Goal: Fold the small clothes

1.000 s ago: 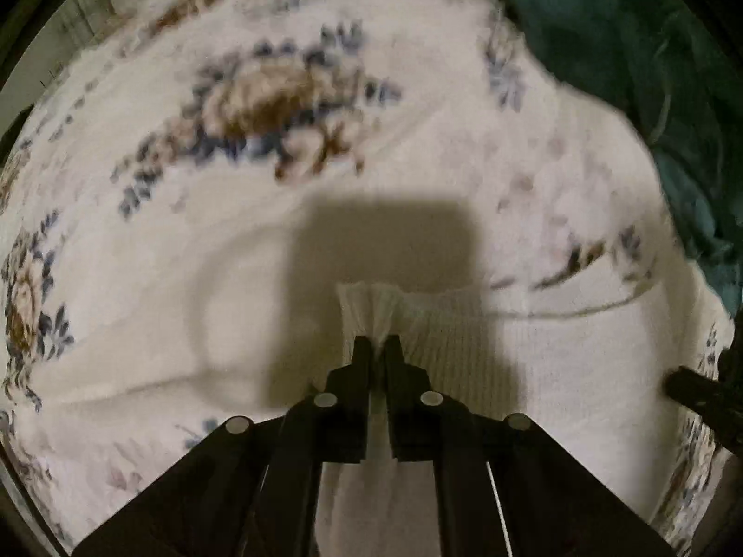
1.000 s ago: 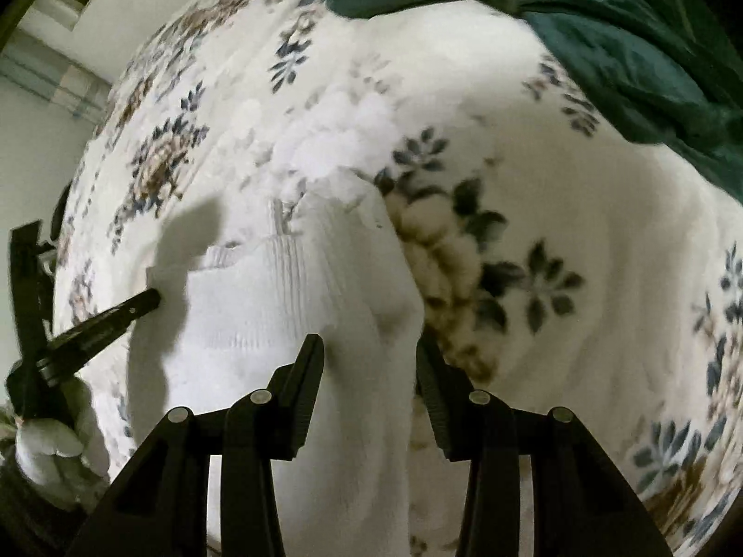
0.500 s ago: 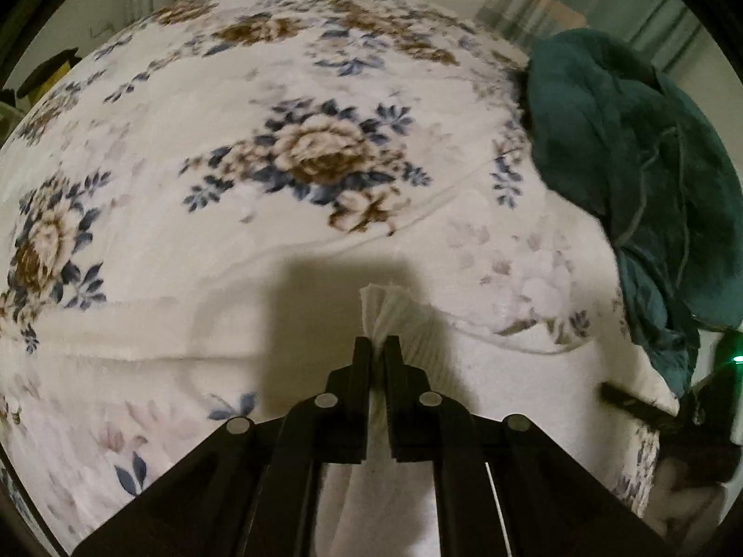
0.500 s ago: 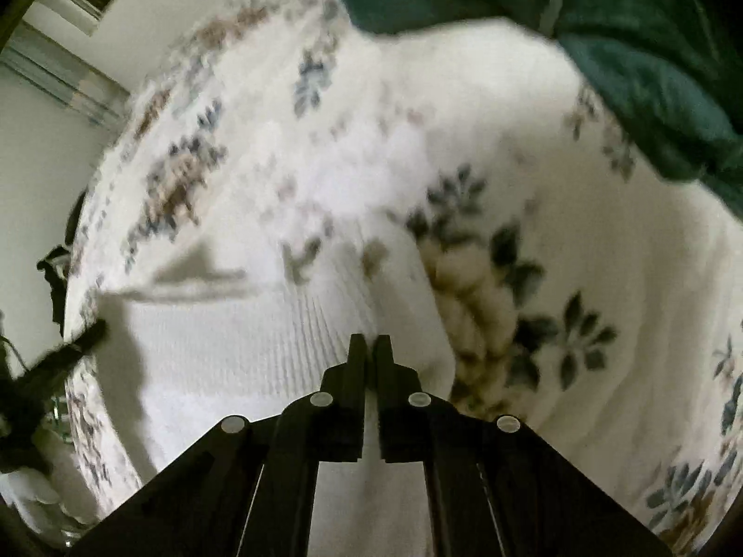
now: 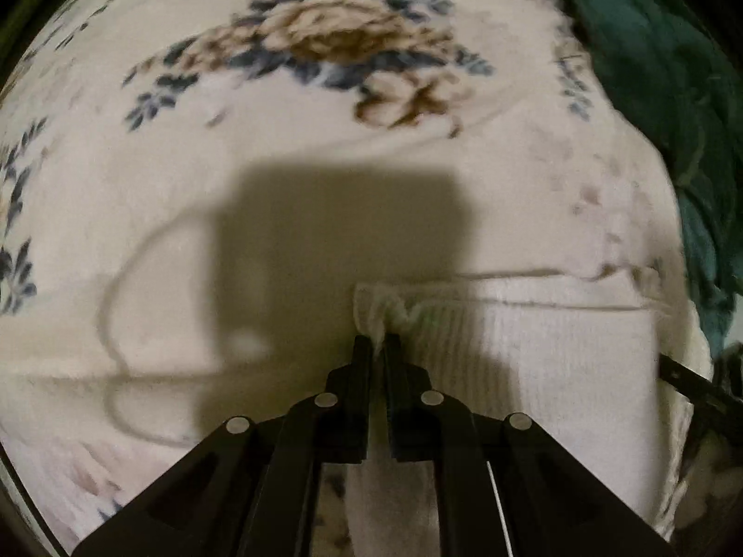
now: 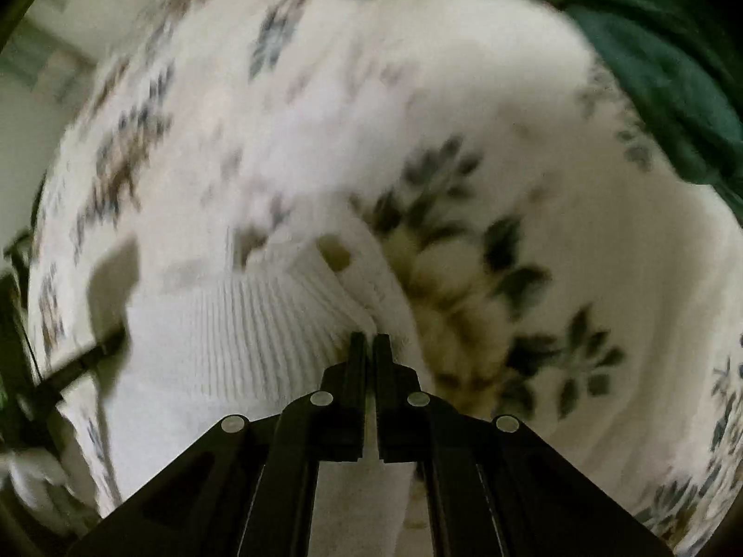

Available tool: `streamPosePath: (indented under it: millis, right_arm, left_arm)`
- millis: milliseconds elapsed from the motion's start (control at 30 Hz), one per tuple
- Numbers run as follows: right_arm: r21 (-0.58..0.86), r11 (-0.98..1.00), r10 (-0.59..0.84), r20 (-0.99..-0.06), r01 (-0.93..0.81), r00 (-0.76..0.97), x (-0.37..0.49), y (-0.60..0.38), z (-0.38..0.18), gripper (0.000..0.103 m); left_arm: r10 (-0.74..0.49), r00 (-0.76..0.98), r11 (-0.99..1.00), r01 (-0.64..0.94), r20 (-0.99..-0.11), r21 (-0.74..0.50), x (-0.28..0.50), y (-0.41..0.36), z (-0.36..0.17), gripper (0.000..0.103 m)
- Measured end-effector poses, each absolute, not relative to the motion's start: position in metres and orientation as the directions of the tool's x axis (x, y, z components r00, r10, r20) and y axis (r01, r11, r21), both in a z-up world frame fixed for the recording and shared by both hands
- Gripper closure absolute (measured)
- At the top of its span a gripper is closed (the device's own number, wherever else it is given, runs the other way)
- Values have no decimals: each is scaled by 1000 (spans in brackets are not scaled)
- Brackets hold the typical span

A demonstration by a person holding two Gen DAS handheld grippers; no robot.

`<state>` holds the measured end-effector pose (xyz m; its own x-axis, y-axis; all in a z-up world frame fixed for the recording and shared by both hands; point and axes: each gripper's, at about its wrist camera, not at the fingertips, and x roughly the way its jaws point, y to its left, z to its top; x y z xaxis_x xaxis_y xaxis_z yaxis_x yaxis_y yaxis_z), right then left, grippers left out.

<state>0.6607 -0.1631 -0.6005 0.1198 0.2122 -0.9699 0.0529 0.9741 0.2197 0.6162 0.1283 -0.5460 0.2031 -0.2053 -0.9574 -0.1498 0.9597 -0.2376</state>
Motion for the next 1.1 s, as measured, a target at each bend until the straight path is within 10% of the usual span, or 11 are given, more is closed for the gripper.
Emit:
streamPosePath:
  millis: [67,133,167,200,567,667,733,767,867,1100]
  right_arm:
    - [249,968,242,-962,42,124,659,-166,-594,86]
    - [324,945,317,-942,54,115,654,-178,-586,48]
    - [370,928,362,-924,52,122,648,-187,-583,33]
    - [420,906,411,-903,49,126,639,-197,-583,29]
    - [784,573,809,-588,240,-8,580,-216,-676,3]
    - [835,479,868,-496,270,-7,579,-213,-682,3]
    - [828,511,856,-514,230,-52,577,-202,-681,7]
    - [818,543,839,-539,189,-78,576,-193,-678,30]
    - [765,619,784,-615,176,-84,573,-186,-672,53]
    - [726,681,729,-684,97,0,584,-177,-617,58]
  left_arm:
    - [-323,216,919,-161,-922,-359,606,140,-532,89]
    - [-426,249,858,-196,-870,-476,587,156,-520,64]
    - [-452,280,822,-237,-847,-518,570,167,-518,35]
    - [-471,292,795,-268,-832,-544,558,172,-520,29]
    - [-645,162,697,-275,-747,-662,520,123,-578,21]
    - [-652,168,690,-271,-739,-671,529,120,-575,24]
    - [-638,192,711,-224,-746,-666,530,114,-569,65]
    - [-633,197,720,-205,-749,-663,530,112,-566,73]
    - [-603,230,749,-169,-764,-641,531,110,-551,78]
    - [-601,302,740,-141,-740,-658,555,115,-504,78]
